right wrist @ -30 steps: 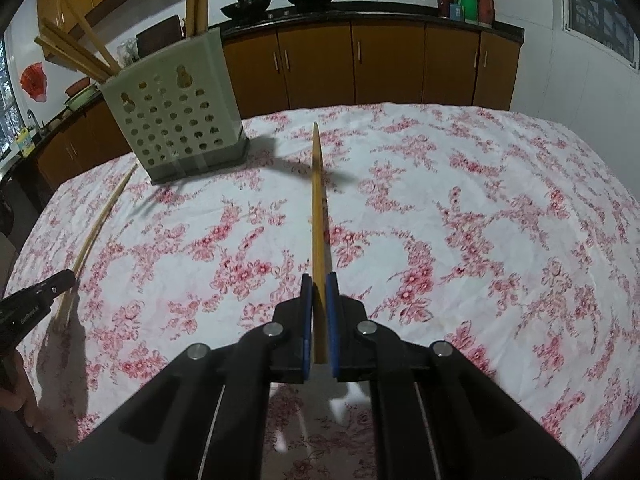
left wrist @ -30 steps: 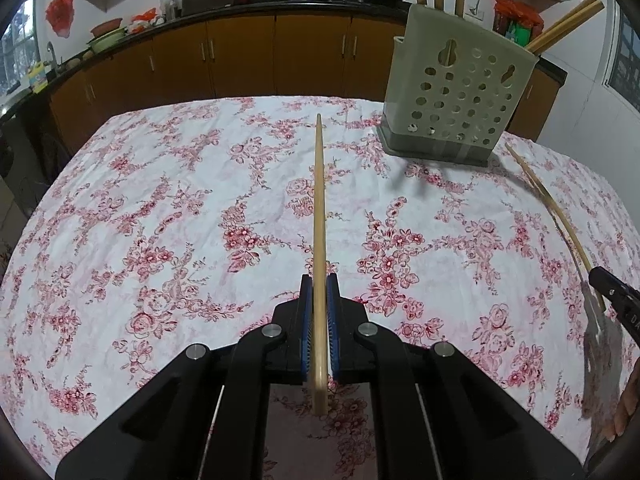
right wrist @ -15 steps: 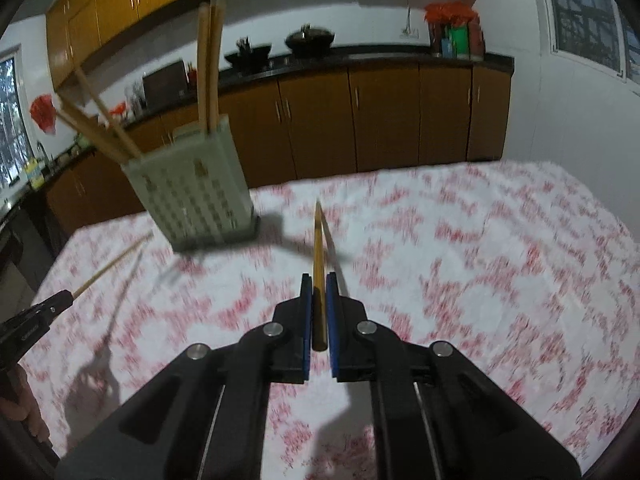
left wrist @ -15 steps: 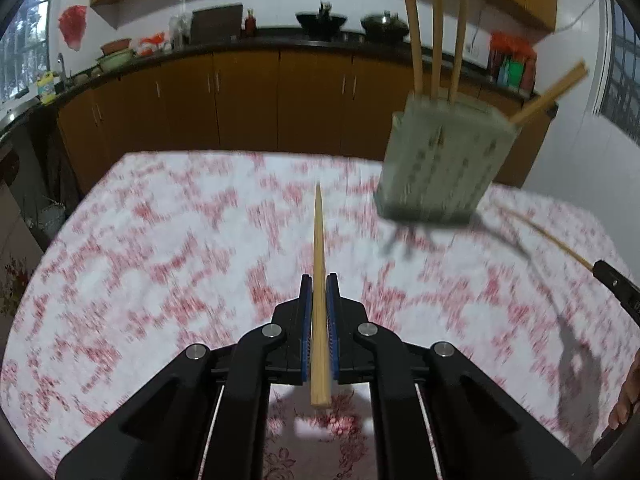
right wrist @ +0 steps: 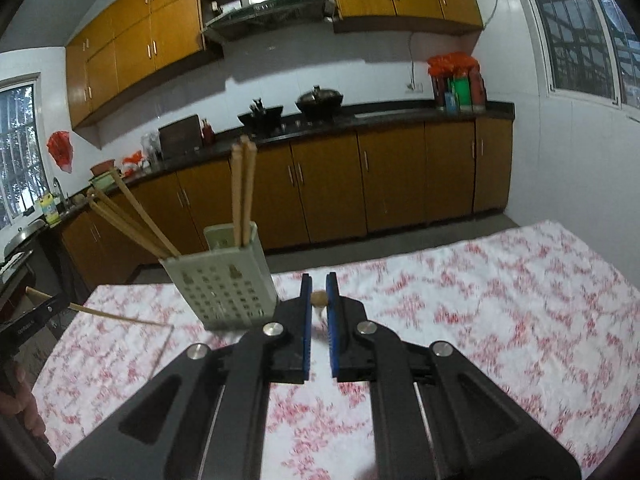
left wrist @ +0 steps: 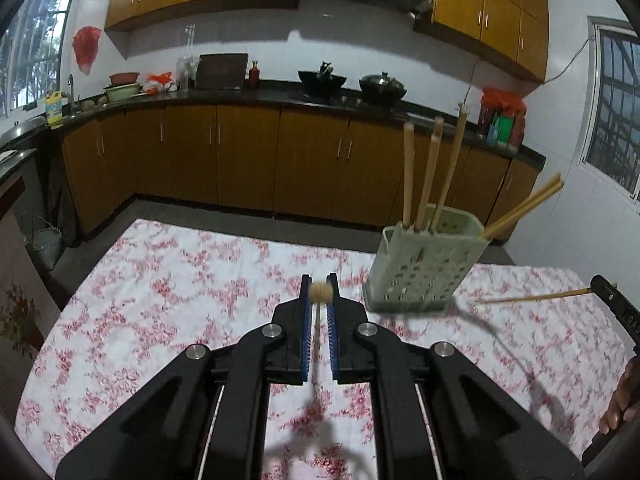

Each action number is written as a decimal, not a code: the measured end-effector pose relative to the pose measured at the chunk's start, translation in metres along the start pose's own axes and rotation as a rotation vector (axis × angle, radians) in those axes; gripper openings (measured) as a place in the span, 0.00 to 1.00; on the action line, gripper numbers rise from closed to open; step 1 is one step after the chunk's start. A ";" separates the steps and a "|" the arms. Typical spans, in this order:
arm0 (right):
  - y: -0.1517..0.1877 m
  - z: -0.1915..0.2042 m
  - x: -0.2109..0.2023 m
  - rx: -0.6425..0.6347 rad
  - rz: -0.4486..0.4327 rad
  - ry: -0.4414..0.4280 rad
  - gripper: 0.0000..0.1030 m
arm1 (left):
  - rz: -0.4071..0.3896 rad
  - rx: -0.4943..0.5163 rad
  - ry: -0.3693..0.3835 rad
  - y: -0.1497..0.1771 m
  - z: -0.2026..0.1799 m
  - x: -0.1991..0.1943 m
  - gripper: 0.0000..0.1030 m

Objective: Organize utensils

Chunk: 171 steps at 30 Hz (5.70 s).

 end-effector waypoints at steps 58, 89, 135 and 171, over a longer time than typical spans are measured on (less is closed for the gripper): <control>-0.145 0.063 0.023 0.013 -0.300 -0.123 0.38 | -0.320 -0.044 0.119 -0.131 -0.066 0.006 0.33; 0.036 0.058 -0.142 -0.161 -0.158 -0.006 0.96 | -0.300 0.154 0.001 0.019 -0.024 -0.137 0.98; 0.100 0.049 -0.137 -0.125 0.002 -0.005 0.96 | -0.141 0.130 -0.010 0.087 -0.023 -0.131 0.98; 0.099 0.049 -0.138 -0.122 -0.001 -0.005 0.96 | -0.146 0.129 -0.005 0.086 -0.027 -0.132 0.98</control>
Point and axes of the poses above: each gripper's, at about its wrist camera, not at the fingertips, and x roughly the way its jaws point, z to its left, y to its underside, the point moved 9 cm from there along x, roughly the way its jaws point, and after that the axes turned 10 degrees about -z, right-handed, at the moved point
